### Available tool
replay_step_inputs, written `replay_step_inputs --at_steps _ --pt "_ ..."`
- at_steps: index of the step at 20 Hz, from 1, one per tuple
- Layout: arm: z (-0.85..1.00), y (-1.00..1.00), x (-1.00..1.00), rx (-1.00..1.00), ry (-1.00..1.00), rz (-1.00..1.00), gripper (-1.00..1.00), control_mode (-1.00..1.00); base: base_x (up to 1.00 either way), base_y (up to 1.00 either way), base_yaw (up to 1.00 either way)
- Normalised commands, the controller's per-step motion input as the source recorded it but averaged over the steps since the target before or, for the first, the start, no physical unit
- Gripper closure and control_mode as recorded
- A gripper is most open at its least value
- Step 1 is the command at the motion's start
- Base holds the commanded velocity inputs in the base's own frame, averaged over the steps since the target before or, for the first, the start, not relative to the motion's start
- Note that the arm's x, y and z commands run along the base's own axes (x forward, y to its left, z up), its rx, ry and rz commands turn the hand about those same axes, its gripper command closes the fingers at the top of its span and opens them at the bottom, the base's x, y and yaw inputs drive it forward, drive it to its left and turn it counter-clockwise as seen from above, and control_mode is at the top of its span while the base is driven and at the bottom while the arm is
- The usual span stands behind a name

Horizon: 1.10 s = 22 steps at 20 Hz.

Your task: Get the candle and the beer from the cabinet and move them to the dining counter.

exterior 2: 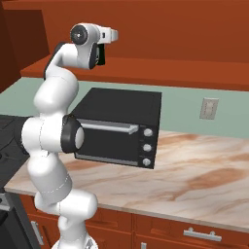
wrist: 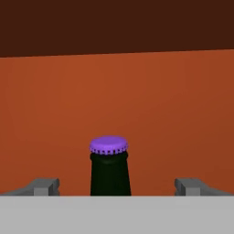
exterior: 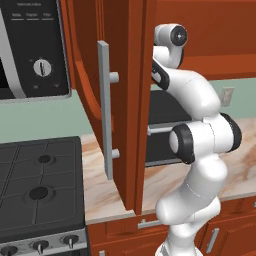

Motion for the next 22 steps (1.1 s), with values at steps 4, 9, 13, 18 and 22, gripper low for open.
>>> replay_step_inputs --at_steps 4,9,13,18,22 --pt "0.0 0.0 0.06 0.0 0.0 0.0 -1.0 -1.0 0.0 0.0 0.0" --pt "0.0 0.0 0.0 0.0 0.0 0.0 -1.0 -1.0 0.0 0.0 0.0" --pt "0.0 0.0 0.0 0.0 0.0 0.0 -1.0 -1.0 0.0 0.0 0.0" --pt "0.0 0.0 0.04 0.0 0.0 0.0 1.0 -1.0 0.0 0.0 0.0" --pt "0.0 0.0 0.01 0.0 0.0 0.0 1.0 -1.0 0.0 0.0 0.0"
